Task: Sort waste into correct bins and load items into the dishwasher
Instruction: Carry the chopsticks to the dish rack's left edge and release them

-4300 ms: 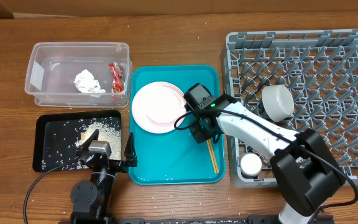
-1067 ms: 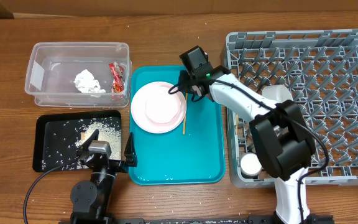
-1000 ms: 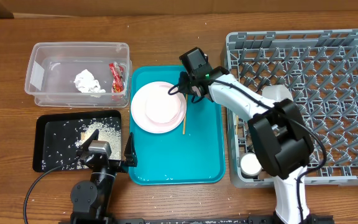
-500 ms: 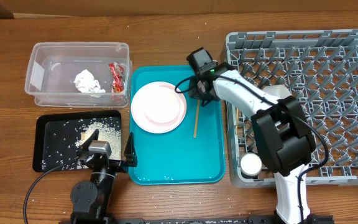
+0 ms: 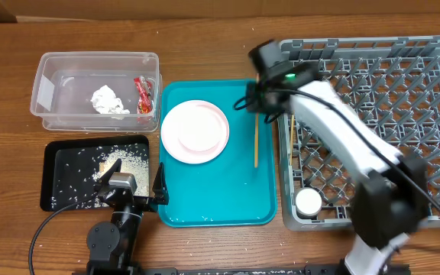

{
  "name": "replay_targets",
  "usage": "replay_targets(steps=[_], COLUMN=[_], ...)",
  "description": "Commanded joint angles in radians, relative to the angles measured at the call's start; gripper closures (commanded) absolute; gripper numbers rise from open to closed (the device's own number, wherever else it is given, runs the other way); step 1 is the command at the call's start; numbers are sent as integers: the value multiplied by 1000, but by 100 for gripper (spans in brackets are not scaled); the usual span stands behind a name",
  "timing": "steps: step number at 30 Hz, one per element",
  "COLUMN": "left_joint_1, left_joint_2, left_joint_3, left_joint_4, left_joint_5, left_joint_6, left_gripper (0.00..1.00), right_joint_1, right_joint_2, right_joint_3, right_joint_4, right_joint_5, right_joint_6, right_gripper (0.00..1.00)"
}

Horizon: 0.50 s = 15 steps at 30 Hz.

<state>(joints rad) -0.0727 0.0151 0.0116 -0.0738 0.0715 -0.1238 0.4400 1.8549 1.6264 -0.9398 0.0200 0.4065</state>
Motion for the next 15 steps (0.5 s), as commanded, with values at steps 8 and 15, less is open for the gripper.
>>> replay_targets(steps=[8, 15], left_joint_1=[-6, -6], left_joint_2=[-11, -11], left_joint_3=[-7, -7], left_joint_4=[4, 3], left_joint_5=[6, 6], left_joint_6=[5, 5], left_gripper=[0, 0], right_joint_1=[-126, -129], right_joint_2=[-57, -29], right_joint_3=[-13, -50], right_joint_4=[-64, -58], right_joint_5=[69, 47], right_joint_6=[-404, -356], right_gripper=[96, 66])
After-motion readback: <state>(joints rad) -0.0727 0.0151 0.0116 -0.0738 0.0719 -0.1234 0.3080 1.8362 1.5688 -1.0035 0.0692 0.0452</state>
